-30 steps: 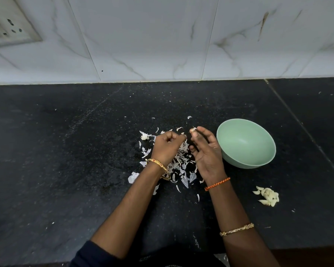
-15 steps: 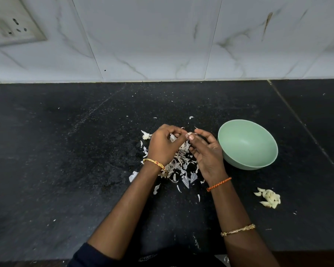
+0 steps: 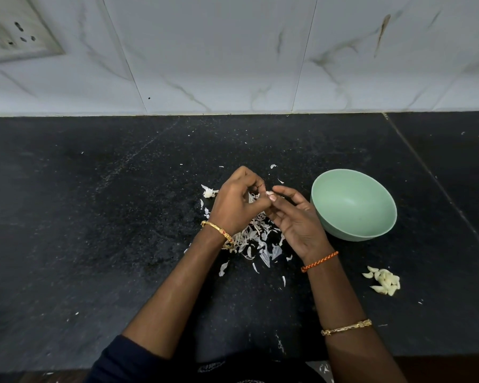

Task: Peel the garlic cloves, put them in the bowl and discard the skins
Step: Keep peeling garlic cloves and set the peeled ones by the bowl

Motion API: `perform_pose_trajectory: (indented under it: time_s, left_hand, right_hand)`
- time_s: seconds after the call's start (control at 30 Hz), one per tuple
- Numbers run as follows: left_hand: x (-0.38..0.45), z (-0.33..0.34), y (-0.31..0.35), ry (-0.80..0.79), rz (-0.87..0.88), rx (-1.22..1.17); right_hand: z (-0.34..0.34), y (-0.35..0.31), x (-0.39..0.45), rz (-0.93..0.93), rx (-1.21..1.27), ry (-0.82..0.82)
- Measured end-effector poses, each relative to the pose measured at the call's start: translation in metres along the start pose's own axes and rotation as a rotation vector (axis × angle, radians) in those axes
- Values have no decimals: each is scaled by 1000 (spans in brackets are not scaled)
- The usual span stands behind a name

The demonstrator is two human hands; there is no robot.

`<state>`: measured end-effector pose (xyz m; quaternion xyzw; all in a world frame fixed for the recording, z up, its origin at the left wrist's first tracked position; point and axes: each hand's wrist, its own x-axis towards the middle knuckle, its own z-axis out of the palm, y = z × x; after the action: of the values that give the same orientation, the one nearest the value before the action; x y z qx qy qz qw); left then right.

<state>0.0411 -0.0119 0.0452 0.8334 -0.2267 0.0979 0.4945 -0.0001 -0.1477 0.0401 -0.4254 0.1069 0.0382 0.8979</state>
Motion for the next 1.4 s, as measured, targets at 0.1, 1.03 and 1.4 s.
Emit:
perform_pose_trajectory:
  time_s: [0.1,1.03,1.4]
  left_hand:
    - [1,-1,1,-4,65,24]
    - [-1,2,3,83,-237,-325]
    - [2,2,-5,89,-259,-243]
  right_hand:
    - [2,0,-2,28,43,-19]
    - [2,-3,3,60,133,93]
    - [9,0,2,-30,-108,186]
